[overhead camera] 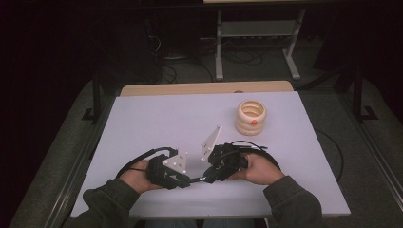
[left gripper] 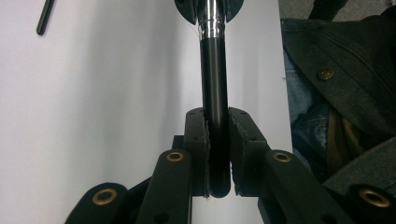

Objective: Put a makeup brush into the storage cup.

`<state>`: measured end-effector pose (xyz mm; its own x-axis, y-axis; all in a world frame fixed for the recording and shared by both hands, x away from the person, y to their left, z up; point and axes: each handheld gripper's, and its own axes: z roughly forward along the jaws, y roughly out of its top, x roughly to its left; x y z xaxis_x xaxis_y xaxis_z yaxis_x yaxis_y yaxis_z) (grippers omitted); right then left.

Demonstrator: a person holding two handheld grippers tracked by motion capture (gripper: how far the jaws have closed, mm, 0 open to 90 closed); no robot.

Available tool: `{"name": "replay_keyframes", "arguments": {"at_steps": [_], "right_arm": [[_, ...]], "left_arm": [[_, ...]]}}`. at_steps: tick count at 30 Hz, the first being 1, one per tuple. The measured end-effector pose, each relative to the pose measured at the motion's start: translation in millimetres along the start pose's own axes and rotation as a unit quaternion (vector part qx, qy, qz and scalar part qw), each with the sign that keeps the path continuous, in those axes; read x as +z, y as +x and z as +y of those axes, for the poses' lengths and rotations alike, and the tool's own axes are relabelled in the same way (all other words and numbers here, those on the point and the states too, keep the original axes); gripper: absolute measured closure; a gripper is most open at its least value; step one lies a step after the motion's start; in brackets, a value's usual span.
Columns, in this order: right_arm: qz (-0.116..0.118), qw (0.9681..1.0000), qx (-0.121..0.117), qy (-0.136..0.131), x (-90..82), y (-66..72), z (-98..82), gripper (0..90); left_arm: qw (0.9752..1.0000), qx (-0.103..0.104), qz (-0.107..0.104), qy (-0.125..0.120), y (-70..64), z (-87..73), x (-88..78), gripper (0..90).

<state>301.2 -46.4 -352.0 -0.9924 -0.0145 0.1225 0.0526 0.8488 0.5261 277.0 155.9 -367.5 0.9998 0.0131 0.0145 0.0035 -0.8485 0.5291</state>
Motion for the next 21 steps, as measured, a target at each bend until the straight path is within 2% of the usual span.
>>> {"name": "replay_keyframes", "arguments": {"at_steps": [1,3,5,6,7,12,17,20,21], "right_arm": [[0.001,0.9998,0.016,-0.014,-2.8,-1.1,-1.5,74.3],[-0.013,0.9987,0.030,-0.040,-7.0,-3.6,-4.7,61.7],[-0.014,0.9961,0.051,-0.070,-12.4,-6.2,-10.3,58.1],[-0.020,0.9945,0.054,-0.087,-15.1,-7.2,-13.9,52.5],[-0.024,0.9926,0.067,-0.099,-17.9,-7.6,-17.3,50.7],[-0.032,0.9811,0.110,-0.156,-25.1,-8.8,-36.6,46.0],[-0.030,0.9716,0.148,-0.182,-24.4,-12.8,-48.7,44.1],[-0.025,0.9700,0.152,-0.188,-22.1,-12.7,-48.5,44.9],[-0.025,0.9693,0.152,-0.191,-20.7,-13.4,-47.6,46.1]], "left_arm": [[0.9999,-0.007,0.006,-0.012,0.6,-1.5,-3.0,79.0],[0.9997,-0.014,0.009,-0.020,0.5,-3.2,-6.2,79.3],[0.9993,-0.019,0.015,-0.028,0.3,-5.3,-7.8,79.3],[0.9993,-0.020,0.016,-0.029,0.8,-6.5,-8.3,79.3],[0.9989,-0.026,0.020,-0.033,0.8,-8.0,-8.1,79.3],[0.9962,-0.054,0.032,-0.060,5.4,-15.7,-9.8,79.3],[0.9936,-0.064,0.042,-0.083,7.5,-17.1,-14.6,79.4],[0.9924,-0.070,0.042,-0.092,8.1,-16.7,-16.2,79.4],[0.9913,-0.073,0.043,-0.100,8.4,-16.1,-16.4,79.3]]}}
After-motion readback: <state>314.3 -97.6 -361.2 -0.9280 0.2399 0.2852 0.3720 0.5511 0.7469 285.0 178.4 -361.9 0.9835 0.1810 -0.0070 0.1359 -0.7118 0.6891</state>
